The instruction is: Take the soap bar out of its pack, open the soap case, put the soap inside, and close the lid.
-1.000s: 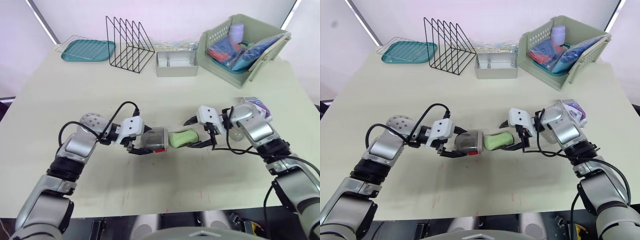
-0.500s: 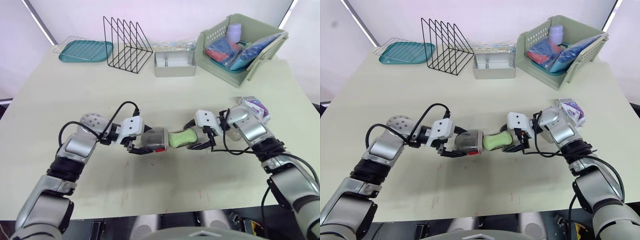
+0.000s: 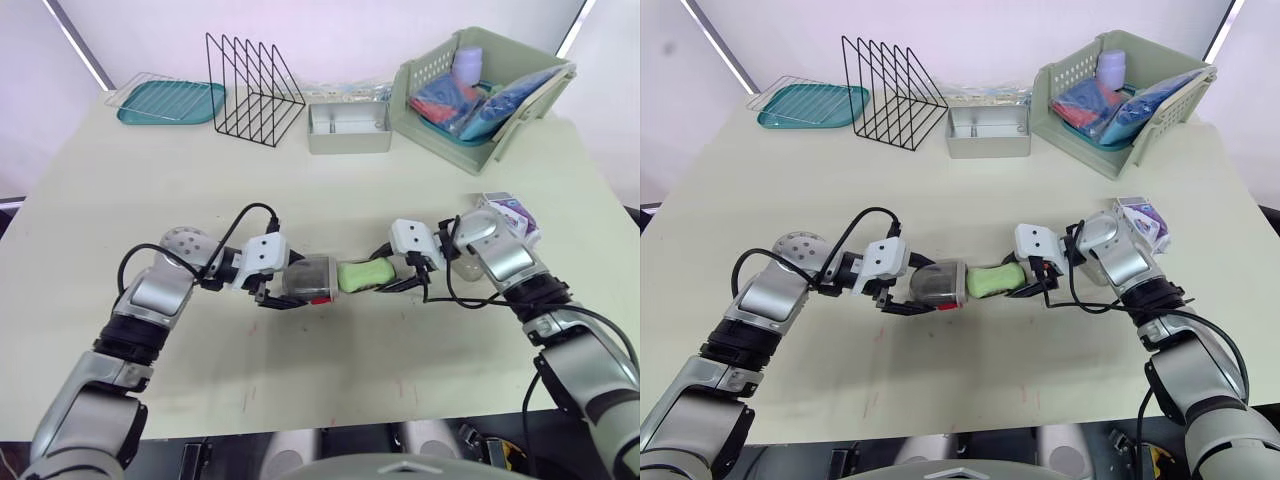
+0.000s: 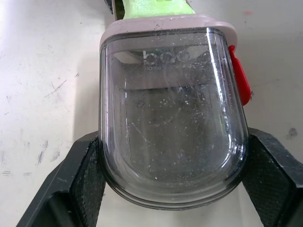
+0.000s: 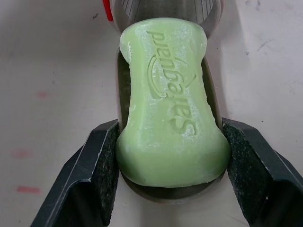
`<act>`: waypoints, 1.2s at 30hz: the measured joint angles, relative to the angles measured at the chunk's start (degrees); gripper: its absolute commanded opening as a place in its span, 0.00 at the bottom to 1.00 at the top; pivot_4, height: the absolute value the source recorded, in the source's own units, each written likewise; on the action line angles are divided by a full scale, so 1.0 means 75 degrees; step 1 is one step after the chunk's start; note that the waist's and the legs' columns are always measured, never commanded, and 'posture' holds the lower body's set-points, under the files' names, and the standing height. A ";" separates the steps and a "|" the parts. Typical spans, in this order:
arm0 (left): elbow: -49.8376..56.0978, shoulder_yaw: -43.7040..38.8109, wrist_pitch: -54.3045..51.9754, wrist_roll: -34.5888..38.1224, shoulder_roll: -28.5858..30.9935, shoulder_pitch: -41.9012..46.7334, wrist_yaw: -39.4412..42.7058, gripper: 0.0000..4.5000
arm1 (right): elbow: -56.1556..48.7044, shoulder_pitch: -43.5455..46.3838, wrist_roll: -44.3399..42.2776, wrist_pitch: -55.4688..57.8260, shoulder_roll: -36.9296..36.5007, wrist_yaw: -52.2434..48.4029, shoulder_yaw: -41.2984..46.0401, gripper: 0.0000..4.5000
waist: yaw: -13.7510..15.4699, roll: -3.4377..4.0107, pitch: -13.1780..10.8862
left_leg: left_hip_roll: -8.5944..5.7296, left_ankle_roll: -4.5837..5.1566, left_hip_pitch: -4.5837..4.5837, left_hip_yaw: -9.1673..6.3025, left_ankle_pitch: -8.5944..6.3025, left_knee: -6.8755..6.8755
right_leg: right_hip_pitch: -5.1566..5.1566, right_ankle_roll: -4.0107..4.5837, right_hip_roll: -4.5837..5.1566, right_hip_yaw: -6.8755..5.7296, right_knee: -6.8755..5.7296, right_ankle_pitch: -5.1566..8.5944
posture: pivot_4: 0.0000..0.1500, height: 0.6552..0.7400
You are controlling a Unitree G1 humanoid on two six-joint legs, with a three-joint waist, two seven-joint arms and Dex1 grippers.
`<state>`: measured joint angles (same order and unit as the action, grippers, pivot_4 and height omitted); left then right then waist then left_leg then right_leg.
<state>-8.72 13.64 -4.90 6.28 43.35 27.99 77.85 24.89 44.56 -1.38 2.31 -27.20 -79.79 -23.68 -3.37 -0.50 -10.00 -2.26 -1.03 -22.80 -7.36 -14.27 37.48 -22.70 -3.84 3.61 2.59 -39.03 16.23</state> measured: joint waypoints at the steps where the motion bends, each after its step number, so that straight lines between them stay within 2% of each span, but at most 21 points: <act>1: 0.0006 0.0000 -0.0001 0.0004 -0.0001 -0.0002 -0.0010 0.77 | -0.0086 0.0000 0.0030 0.0050 -0.0051 -0.0003 -0.0001 0.66 | 0.0000 0.0000 0.0000 | 0.0000 0.0000 0.0000 -0.0004 0.0000 0.0000 | 0.0000 0.0000 0.0000 0.0000 0.0000 0.0000 | 1.00 1.00; 15: 0.0079 0.0008 -0.0132 0.0085 -0.0443 0.0019 -0.0201 0.77 | -0.2147 -0.0073 0.0159 0.2163 -0.0400 0.0038 -0.0077 0.66 | 0.0001 0.0001 -0.0001 | -0.0001 0.0000 -0.0002 -0.0020 0.0000 -0.0004 | -0.0004 0.0000 0.0001 0.0002 0.0001 0.0000 | 1.00 1.00; 36: 0.0006 0.0055 -0.0143 0.0075 -0.0767 0.0096 -0.0416 0.77 | -0.2524 -0.0093 0.0423 0.3040 -0.0745 0.0196 -0.0331 0.66 | 0.0006 0.0001 -0.0001 | -0.0001 0.0000 -0.0004 -0.0020 0.0000 -0.0005 | -0.0004 0.0000 0.0001 0.0002 0.0002 0.0000 | 1.00 1.00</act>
<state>-8.68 14.05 -5.98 6.84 37.60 28.71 74.73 5.96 43.86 1.79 25.11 -32.79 -78.32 -26.16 -3.33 -0.49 -10.01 -2.27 -1.03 -22.83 -7.51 -14.27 37.45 -22.73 -3.84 3.62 2.60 -39.01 16.23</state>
